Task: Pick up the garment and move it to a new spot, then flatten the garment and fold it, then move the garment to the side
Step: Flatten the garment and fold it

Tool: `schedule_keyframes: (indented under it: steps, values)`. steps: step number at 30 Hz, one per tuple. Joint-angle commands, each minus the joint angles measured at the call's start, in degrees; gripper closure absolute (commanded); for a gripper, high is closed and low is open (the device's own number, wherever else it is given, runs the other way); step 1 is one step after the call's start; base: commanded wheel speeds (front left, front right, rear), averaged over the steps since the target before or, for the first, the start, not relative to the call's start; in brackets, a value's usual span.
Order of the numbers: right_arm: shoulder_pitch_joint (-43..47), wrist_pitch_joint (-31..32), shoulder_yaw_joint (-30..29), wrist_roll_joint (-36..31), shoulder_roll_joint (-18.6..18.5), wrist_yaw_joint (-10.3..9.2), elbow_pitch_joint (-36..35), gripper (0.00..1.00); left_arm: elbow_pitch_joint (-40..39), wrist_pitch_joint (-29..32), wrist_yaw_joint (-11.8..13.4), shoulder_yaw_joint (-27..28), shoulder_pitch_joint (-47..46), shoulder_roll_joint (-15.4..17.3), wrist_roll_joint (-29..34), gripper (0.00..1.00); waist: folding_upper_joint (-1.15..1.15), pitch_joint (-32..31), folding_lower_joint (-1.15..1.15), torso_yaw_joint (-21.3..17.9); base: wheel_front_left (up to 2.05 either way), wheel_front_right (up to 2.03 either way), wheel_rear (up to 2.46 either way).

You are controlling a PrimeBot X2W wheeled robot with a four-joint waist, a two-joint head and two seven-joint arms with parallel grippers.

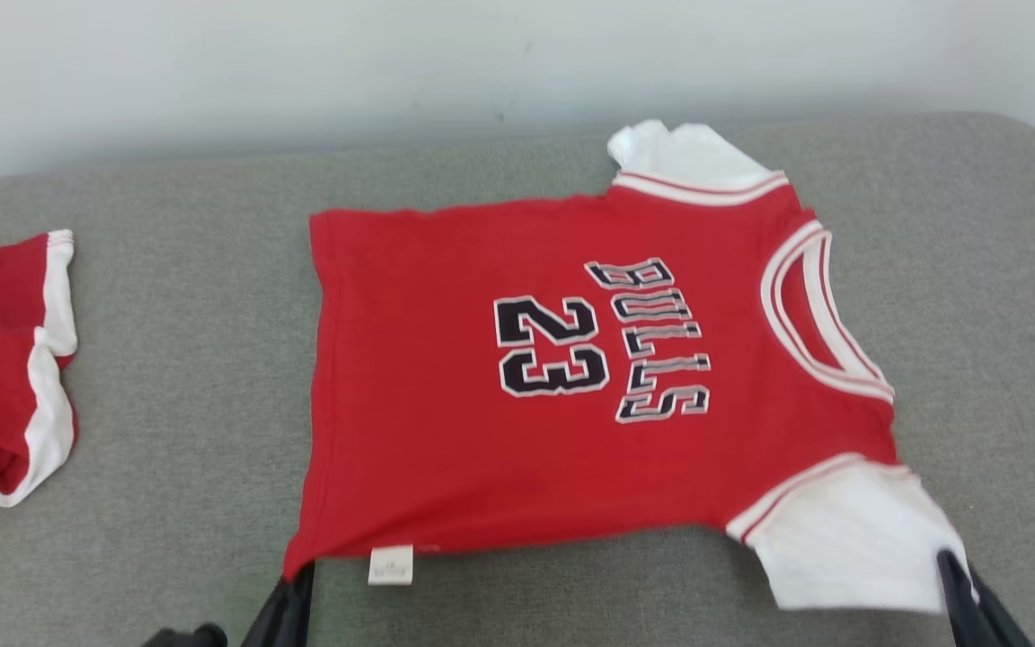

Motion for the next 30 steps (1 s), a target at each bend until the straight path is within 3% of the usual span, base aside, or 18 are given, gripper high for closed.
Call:
schedule_keyframes:
  steps: [1, 8, 14, 30]
  values:
    - [2.39, 0.65, -0.67, -0.02, 0.38, 0.03, -0.25, 1.00, 0.65, -0.18, -0.33, 0.61, 2.01, -0.41, 0.65, 1.00, 0.00, -1.87, 0.01, 0.76, 0.00, 0.00, 0.00]
    - [8.34, 2.63, -0.51, 0.25, 1.43, 0.03, -0.41, 1.00, 2.07, -0.18, -0.89, 0.68, 5.98, -1.30, 2.19, 1.00, 0.00, -3.13, 0.01, 1.25, 0.00, 0.00, 0.00]
    - [9.98, 3.53, 0.14, 0.29, 1.90, 0.03, 1.25, 1.00, 5.19, -0.18, -3.25, 0.83, 5.89, -2.29, 3.42, 1.00, 0.00, -3.00, 0.01, 1.70, 0.00, 0.00, 0.00]
    - [-6.45, 5.11, 3.25, 2.30, -3.12, 0.03, 6.53, 1.00, 6.83, 0.89, -5.86, 0.78, -1.55, -2.92, 7.23, 1.00, 0.00, -2.26, 0.01, 1.85, 0.00, 0.00, 0.00]
